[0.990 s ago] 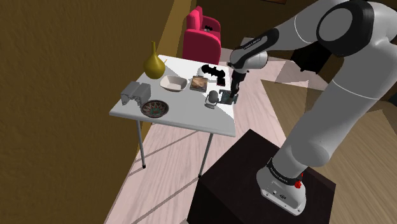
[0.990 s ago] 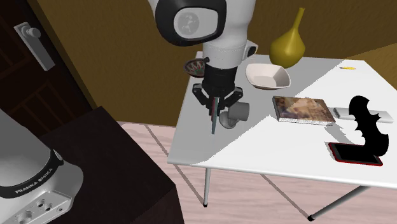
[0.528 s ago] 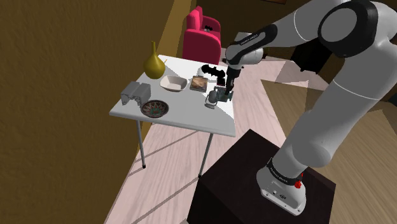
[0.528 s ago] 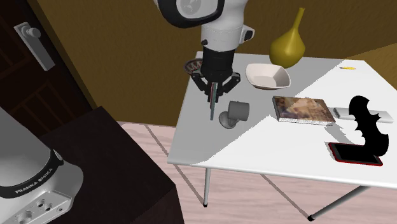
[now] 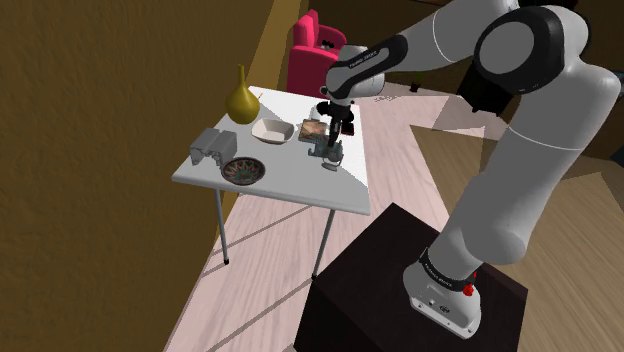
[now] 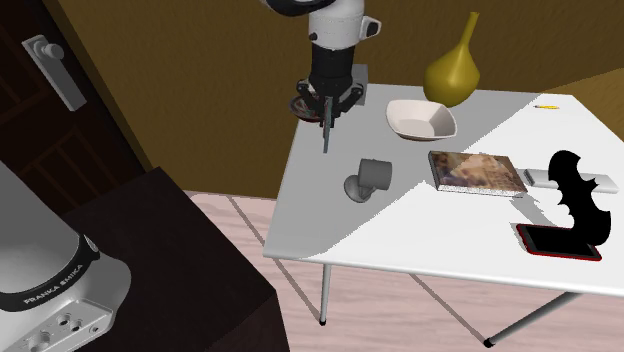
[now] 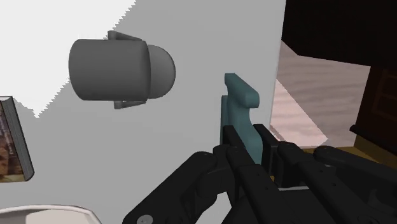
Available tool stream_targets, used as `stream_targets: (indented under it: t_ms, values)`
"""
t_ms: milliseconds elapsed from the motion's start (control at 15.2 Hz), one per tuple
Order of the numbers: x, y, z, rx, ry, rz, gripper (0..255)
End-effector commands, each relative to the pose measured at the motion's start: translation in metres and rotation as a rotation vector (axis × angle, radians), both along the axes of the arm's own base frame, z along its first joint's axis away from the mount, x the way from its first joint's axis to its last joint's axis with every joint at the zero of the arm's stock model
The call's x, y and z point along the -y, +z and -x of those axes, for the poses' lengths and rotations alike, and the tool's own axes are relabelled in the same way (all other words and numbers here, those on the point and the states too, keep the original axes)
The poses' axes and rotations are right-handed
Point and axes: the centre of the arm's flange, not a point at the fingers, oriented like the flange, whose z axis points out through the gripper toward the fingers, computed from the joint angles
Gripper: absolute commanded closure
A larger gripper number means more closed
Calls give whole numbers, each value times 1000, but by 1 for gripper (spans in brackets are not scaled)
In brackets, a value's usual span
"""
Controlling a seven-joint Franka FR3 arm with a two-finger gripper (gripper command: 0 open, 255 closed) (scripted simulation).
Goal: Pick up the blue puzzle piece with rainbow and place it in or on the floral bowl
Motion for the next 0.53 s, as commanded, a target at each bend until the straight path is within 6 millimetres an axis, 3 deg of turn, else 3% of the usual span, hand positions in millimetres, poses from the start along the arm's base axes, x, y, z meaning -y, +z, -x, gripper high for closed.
stream_targets:
  t_ms: [0,462]
  values:
    - [-22,3,-19,0,-1,-1,255]
    - [-92,9,-78,0,-1,-1,255]
